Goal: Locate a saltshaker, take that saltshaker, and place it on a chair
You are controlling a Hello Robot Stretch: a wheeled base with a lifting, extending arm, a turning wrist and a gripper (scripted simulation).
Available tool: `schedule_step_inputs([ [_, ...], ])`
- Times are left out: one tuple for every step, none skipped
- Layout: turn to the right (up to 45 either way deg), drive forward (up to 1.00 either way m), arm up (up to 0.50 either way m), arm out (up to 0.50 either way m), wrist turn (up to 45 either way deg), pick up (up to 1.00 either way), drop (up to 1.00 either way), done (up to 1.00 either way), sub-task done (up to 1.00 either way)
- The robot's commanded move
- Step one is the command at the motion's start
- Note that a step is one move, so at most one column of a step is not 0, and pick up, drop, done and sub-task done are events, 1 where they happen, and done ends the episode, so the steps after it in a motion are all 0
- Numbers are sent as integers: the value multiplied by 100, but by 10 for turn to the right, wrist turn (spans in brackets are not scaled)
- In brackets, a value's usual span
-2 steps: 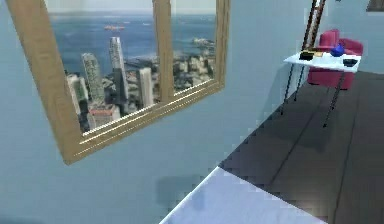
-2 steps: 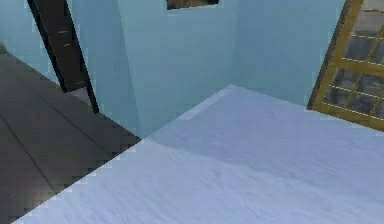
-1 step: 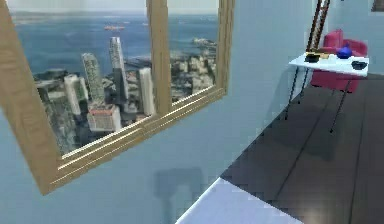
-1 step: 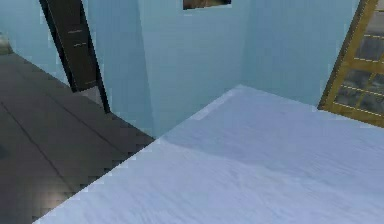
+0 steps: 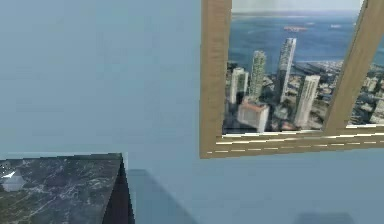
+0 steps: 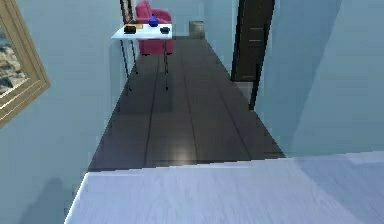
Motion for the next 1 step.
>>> schedule_step_inputs([
  [0,40,0,0,0,0,0,0,0],
])
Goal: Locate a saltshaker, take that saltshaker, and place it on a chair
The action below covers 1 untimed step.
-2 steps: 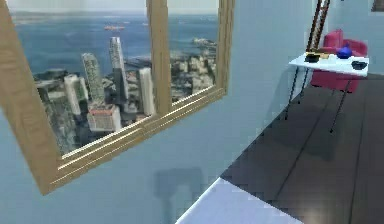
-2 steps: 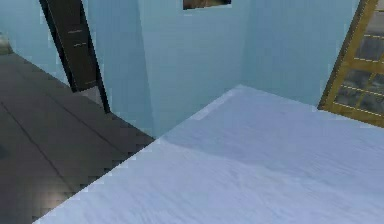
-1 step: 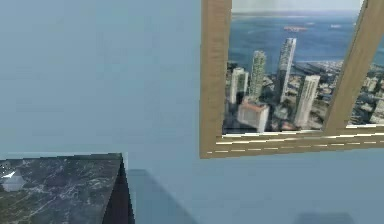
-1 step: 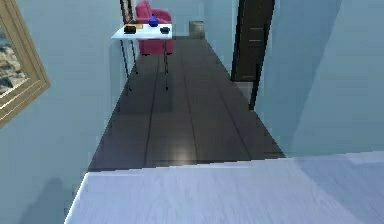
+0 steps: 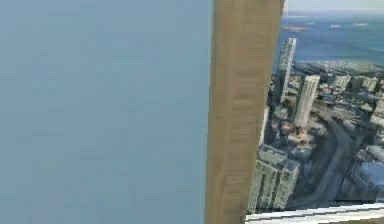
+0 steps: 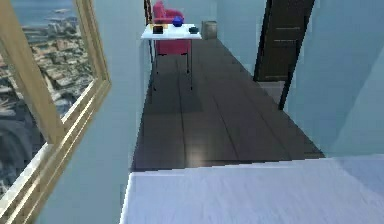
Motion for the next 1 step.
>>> schedule_step_inputs([
  [-450,0,0,0,0,0,0,0,0],
])
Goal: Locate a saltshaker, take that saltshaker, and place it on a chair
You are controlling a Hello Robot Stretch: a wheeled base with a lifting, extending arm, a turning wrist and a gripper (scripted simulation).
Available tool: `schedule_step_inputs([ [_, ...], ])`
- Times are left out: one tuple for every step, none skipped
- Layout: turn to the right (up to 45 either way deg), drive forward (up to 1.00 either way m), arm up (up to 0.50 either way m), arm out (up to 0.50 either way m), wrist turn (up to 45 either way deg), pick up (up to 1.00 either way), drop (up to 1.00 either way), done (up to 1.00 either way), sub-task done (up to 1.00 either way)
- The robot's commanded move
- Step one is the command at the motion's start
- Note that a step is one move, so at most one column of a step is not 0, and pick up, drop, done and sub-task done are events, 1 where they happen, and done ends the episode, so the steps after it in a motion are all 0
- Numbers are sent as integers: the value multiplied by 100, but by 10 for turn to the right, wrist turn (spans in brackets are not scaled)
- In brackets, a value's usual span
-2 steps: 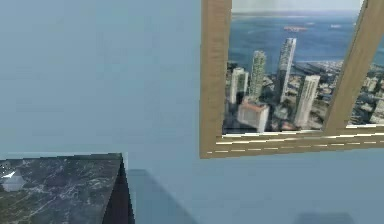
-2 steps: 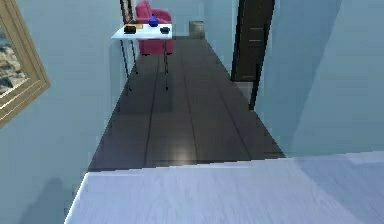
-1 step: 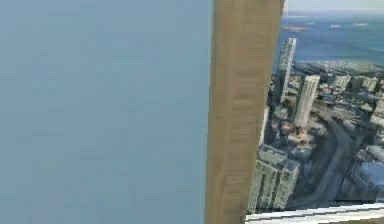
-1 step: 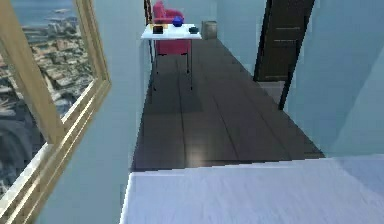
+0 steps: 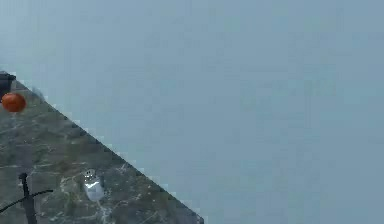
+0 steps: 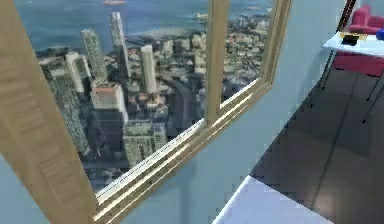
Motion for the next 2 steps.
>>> schedule_step_inputs([
  [-450,0,0,0,0,0,0,0,0],
  [-450,0,0,0,0,0,0,0,0],
])
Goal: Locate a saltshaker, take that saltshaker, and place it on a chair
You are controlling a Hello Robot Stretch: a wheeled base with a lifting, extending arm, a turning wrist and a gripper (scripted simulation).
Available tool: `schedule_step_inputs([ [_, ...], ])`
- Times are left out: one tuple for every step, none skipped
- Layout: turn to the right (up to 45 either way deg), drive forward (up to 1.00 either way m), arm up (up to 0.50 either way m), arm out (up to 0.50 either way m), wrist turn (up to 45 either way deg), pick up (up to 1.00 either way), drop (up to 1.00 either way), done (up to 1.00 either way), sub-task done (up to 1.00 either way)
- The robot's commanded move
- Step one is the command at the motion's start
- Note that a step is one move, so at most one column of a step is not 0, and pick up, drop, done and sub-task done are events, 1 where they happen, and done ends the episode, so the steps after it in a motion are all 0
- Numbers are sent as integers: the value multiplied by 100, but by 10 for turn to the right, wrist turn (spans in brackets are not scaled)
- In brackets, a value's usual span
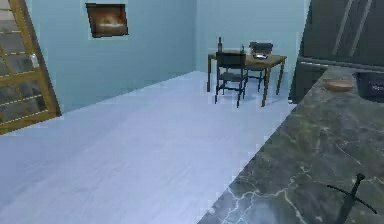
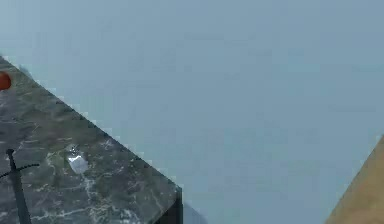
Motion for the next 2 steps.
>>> schedule_step_inputs([
  [-270,0,0,0,0,0,0,0,0],
  [0,0,50,0,0,0,0,0,0],
])
